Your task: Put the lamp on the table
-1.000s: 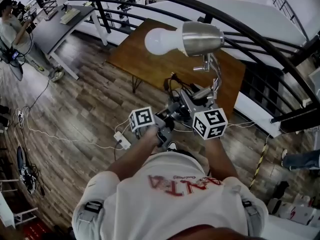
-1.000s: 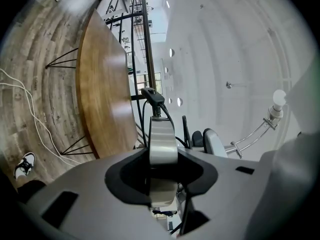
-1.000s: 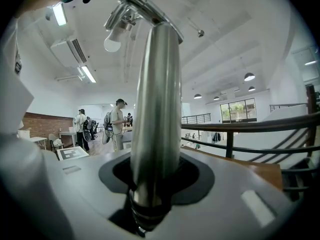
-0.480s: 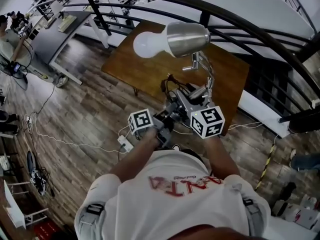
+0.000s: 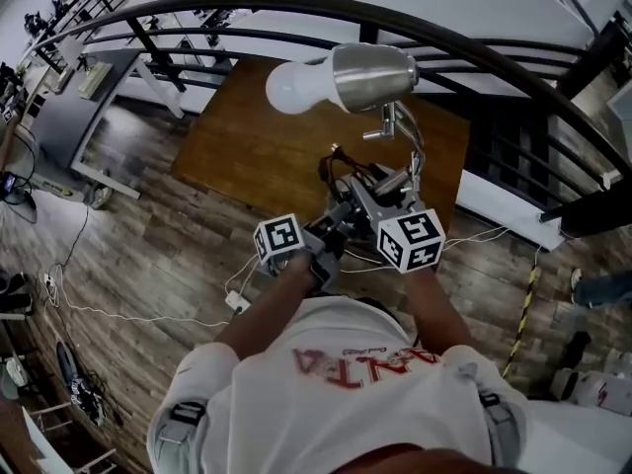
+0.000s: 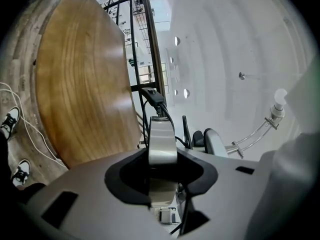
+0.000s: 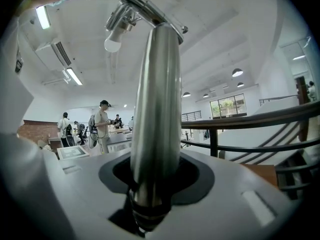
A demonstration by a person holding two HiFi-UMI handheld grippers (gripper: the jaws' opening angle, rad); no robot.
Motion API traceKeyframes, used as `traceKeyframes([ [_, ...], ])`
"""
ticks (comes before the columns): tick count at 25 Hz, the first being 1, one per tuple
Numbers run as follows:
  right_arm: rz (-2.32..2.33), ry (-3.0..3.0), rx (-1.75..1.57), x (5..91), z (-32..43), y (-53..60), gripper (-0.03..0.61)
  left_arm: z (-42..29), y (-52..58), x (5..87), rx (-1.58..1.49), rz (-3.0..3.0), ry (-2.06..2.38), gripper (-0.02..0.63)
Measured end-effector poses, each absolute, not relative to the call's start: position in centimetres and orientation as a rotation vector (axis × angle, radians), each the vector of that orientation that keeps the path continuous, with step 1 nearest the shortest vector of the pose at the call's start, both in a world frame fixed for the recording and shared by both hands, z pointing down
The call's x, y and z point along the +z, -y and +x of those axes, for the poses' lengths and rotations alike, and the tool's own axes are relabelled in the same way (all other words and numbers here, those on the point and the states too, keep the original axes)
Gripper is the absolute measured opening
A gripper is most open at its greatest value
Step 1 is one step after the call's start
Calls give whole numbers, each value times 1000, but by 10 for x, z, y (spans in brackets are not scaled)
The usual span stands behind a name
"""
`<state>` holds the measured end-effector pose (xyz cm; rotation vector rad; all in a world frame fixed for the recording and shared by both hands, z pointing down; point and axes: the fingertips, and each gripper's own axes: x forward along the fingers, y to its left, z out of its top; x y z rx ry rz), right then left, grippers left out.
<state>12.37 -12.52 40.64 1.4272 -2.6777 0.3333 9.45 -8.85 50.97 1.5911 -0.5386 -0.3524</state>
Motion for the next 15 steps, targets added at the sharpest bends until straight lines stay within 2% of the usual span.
traceKeyframes([
  [7, 1582, 2582, 320, 404, 137, 157, 164, 107, 124, 508, -286, 1600, 420, 144],
  [15, 1699, 2507, 330, 399, 100, 215, 164, 68, 183, 503, -218, 1603, 339, 144],
])
